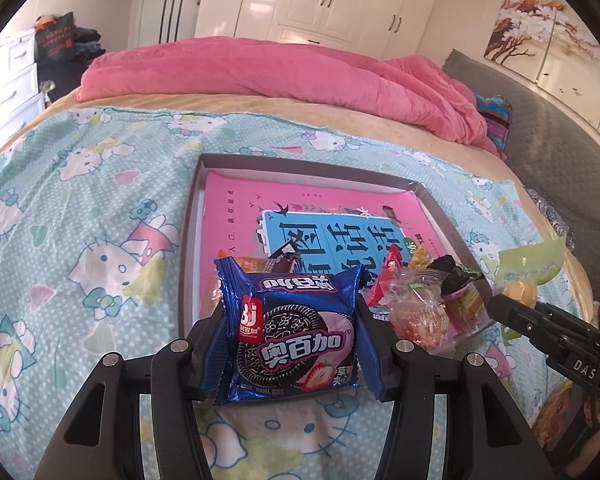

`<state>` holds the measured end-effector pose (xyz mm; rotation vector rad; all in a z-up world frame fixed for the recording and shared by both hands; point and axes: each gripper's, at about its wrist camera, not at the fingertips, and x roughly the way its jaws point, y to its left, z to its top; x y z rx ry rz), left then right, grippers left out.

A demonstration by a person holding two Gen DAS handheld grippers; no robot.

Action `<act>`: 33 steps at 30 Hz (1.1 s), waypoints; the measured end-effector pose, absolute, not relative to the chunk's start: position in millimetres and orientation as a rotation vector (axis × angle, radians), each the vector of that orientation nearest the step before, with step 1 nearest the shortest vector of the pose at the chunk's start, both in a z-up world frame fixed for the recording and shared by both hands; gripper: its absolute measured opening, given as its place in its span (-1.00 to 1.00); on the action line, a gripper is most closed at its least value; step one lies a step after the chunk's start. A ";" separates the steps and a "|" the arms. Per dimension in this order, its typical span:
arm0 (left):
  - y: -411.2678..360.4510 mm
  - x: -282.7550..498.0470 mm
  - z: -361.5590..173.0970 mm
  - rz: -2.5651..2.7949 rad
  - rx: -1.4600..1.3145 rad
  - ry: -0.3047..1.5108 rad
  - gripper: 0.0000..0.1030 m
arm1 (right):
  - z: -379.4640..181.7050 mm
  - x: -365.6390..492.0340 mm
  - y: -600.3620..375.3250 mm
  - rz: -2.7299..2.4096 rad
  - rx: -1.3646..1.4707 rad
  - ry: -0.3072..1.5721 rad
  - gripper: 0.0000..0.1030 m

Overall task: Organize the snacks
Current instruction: 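Carry the blue biscuit pack over the tray while the right tool carries the green bag there, then lower and release the biscuit pack in the tray while the right tool releases the green bag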

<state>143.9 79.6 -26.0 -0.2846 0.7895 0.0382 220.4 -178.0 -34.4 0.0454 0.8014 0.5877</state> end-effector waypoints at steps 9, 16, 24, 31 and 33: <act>80.7 156.4 -33.4 0.039 -0.295 0.812 0.11 | -44.5 230.3 -171.2 0.575 0.016 0.829 -0.34; 82.3 158.3 -35.2 0.034 -0.305 0.819 0.11 | -51.5 235.8 -163.4 0.564 -0.023 0.840 -0.34; 84.0 160.4 -37.1 0.030 -0.310 0.823 0.11 | -58.4 243.0 -157.5 0.553 -0.040 0.857 -0.34; 85.9 161.4 -38.1 0.026 -0.320 0.826 0.11 | -61.7 242.8 -152.0 0.571 -0.040 0.863 -0.30; 86.3 161.6 -38.3 0.025 -0.322 0.827 0.11 | -60.7 242.2 -151.9 0.570 -0.037 0.862 -0.30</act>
